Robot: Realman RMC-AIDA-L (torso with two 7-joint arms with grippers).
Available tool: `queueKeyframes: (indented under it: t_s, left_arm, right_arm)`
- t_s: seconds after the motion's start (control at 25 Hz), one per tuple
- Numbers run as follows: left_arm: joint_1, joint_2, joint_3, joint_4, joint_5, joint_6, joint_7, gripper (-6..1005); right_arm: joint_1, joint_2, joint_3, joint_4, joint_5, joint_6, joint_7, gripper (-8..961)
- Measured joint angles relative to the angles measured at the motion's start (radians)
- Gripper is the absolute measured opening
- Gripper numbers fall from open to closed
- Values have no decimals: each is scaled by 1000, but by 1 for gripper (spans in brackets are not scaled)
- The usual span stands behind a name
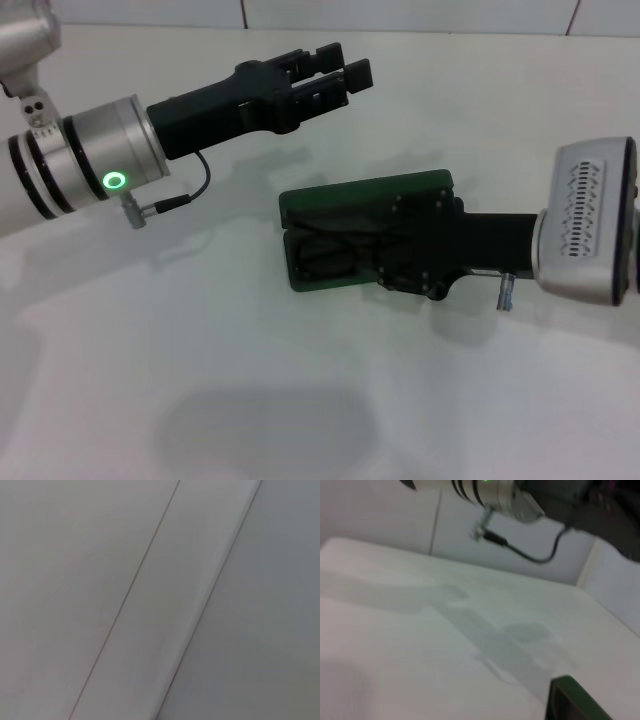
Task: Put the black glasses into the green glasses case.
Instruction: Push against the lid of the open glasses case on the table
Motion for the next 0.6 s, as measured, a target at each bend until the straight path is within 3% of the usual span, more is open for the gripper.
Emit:
queueKeyframes:
  t_s: [0.24,0.4,0.6]
  left_arm:
    - [6,5,0,-2,1,-6,-2,620]
    - [6,8,0,-21,32,-57,-4,620]
    - [-3,0,1,-25,124,-200,-20,620]
  right_arm:
    - [-68,-7,100,-61,3,-124,1,534]
    - [-89,-7,315,-22,8,-238,26,535]
    - [-50,-9,543,109,51,-287,48,537]
